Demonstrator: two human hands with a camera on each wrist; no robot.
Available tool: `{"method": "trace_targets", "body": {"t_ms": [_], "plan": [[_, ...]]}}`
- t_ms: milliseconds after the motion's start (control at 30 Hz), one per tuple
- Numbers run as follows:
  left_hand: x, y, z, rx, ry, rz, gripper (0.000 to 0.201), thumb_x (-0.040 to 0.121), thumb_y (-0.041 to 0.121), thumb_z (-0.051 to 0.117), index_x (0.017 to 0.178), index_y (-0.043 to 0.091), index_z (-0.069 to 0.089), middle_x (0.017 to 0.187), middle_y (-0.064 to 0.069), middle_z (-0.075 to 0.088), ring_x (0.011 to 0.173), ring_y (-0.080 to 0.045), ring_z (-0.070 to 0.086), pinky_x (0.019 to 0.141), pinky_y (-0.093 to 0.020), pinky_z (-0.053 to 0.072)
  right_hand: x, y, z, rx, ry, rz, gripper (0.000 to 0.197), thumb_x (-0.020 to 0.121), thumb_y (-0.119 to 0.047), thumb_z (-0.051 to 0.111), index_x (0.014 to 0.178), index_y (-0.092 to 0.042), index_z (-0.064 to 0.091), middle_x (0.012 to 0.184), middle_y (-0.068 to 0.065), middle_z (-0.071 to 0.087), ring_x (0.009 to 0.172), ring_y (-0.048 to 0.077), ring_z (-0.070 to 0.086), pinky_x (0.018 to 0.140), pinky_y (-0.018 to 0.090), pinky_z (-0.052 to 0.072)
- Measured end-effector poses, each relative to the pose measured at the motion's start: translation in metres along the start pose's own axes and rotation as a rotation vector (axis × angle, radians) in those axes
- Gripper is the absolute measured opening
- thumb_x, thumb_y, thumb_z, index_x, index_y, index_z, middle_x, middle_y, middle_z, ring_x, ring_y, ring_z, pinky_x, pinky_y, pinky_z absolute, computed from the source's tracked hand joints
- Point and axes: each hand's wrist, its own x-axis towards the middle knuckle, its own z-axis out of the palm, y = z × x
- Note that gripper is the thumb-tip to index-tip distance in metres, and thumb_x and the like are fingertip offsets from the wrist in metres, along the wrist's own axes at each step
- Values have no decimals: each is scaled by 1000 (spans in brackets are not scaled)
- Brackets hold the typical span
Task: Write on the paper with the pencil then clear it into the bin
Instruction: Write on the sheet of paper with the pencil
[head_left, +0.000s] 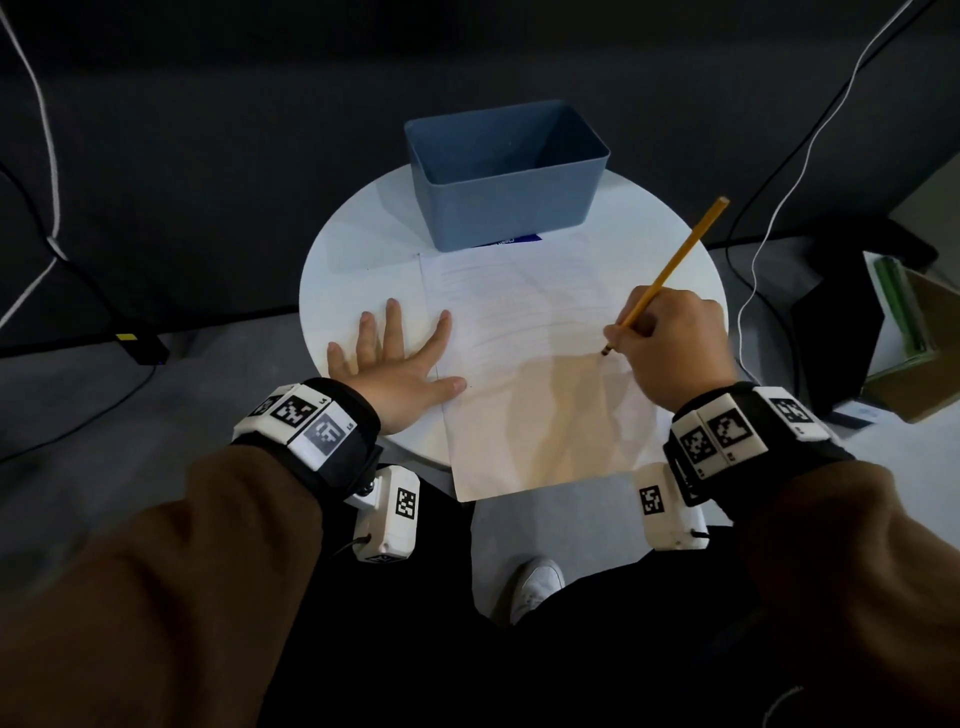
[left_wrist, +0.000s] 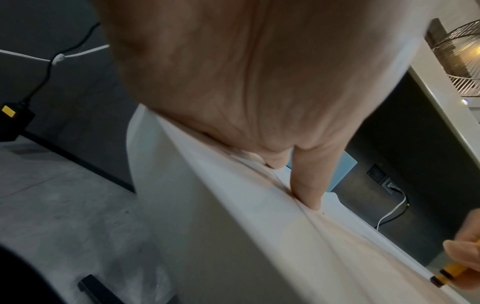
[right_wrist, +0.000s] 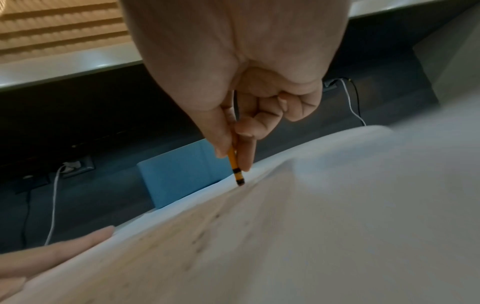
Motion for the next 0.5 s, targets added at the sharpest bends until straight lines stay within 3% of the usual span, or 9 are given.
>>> {"method": "trace_targets", "body": {"t_ms": [300, 500], "plan": [[-2, 1, -1, -13, -4, 1, 74, 96, 69, 35, 147, 59, -18, 157, 3, -39, 145, -23, -36, 117, -58, -15, -7, -13, 11, 90, -87, -104, 18, 92, -19, 73, 74, -17, 68, 71, -4, 68, 66, 8, 62, 60, 15, 41], [-1, 0, 0, -7, -3, 4, 74, 96, 69, 35, 147, 59, -17, 157, 3, -39, 145, -24, -36, 117, -59, -14, -2, -1, 0, 6, -10, -19, 18, 92, -21, 73, 77, -16, 67, 68, -1, 64, 64, 13, 61, 55, 17, 36]]}}
